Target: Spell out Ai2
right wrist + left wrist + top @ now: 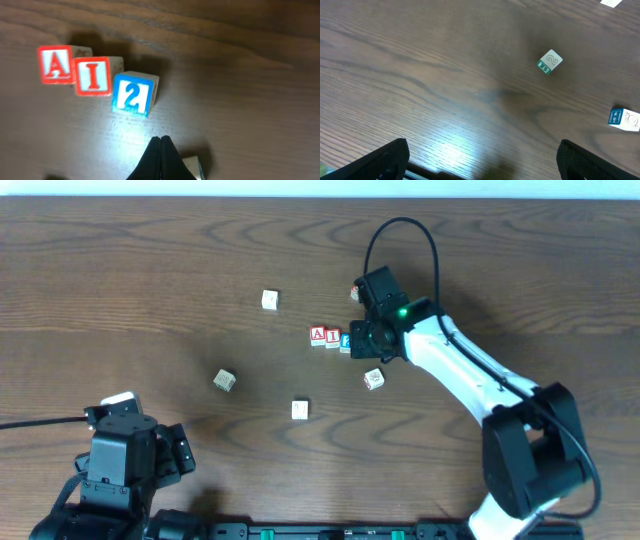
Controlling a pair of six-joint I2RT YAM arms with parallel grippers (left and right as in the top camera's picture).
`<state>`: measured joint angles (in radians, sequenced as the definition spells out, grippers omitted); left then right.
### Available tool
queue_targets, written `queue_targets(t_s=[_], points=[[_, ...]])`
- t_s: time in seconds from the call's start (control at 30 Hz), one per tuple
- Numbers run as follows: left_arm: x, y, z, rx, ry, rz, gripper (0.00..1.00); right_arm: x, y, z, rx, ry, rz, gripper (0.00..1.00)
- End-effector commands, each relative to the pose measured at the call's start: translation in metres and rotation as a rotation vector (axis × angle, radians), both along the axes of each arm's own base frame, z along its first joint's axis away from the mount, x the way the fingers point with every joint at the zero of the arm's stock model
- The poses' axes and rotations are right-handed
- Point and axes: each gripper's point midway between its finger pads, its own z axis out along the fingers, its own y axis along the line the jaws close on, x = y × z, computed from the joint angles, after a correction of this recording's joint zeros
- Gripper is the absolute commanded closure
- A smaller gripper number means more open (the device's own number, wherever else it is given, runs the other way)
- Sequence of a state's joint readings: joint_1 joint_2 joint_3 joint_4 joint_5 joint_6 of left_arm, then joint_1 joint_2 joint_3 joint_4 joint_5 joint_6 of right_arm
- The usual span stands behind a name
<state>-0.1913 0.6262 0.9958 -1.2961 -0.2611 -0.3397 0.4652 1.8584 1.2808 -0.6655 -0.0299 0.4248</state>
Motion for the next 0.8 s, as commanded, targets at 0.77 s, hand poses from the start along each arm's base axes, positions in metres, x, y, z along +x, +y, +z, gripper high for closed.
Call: queue_targets(t_s=[0.77], points=[[0.000,0.000,0.002,-0.003,-0.008,0.007,0.05,0.017,0.019,-0.039,0.046,-0.006,-0.009,0.99]])
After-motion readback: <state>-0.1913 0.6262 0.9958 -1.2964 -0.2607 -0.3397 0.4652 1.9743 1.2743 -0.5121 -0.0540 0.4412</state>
